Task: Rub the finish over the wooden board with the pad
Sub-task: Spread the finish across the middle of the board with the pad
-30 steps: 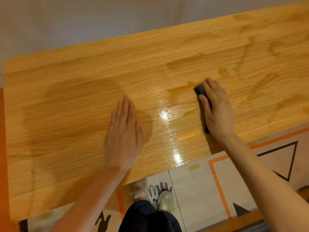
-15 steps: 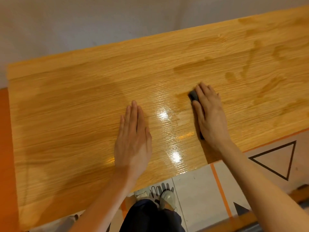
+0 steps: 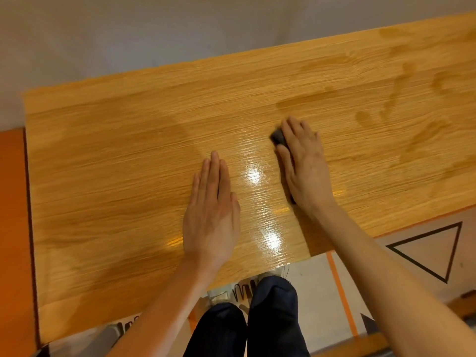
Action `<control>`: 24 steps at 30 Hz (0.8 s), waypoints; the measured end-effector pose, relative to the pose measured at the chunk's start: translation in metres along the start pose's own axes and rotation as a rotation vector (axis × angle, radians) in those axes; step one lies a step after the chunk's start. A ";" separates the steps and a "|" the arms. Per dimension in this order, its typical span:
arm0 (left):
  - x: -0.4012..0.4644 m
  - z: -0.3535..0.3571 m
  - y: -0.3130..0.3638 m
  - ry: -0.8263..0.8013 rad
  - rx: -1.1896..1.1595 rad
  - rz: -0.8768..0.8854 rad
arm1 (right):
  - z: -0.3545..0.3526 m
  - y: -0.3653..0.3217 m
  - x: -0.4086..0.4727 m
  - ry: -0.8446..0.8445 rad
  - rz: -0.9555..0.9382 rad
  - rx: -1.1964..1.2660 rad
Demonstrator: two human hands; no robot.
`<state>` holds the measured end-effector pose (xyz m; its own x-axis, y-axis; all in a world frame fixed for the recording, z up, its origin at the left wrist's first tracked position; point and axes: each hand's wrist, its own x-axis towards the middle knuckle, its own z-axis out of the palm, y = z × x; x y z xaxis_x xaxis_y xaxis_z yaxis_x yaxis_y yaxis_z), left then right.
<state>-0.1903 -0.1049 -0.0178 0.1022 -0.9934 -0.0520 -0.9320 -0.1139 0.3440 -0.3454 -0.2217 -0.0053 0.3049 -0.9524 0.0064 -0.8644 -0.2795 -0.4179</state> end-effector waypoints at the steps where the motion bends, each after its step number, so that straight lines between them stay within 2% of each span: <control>1: 0.001 0.000 0.000 0.000 0.001 -0.001 | 0.001 0.000 0.008 0.001 -0.005 -0.009; 3: 0.001 0.001 -0.002 0.001 -0.001 -0.006 | 0.002 0.003 -0.011 -0.008 -0.059 -0.021; 8: -0.001 0.007 0.000 0.022 -0.048 -0.011 | -0.005 0.009 -0.126 -0.112 -0.168 -0.005; 10: 0.000 0.007 0.000 0.032 -0.050 -0.006 | -0.004 0.007 -0.108 -0.129 -0.202 0.014; 16: 0.002 0.007 0.000 0.042 -0.033 -0.037 | 0.010 -0.015 0.040 -0.095 -0.159 -0.050; 18: -0.001 0.008 0.002 0.050 -0.033 -0.029 | 0.011 -0.011 0.033 -0.086 -0.162 -0.040; 21: -0.002 0.008 0.002 0.011 -0.022 -0.035 | -0.001 0.002 -0.041 -0.114 -0.181 -0.006; 24: 0.000 0.008 0.001 -0.017 -0.015 -0.046 | -0.006 0.011 -0.076 -0.160 -0.272 -0.009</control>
<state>-0.1935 -0.1051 -0.0247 0.1391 -0.9867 -0.0836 -0.9213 -0.1599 0.3544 -0.3803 -0.1532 -0.0052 0.5840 -0.8113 -0.0264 -0.7458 -0.5235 -0.4120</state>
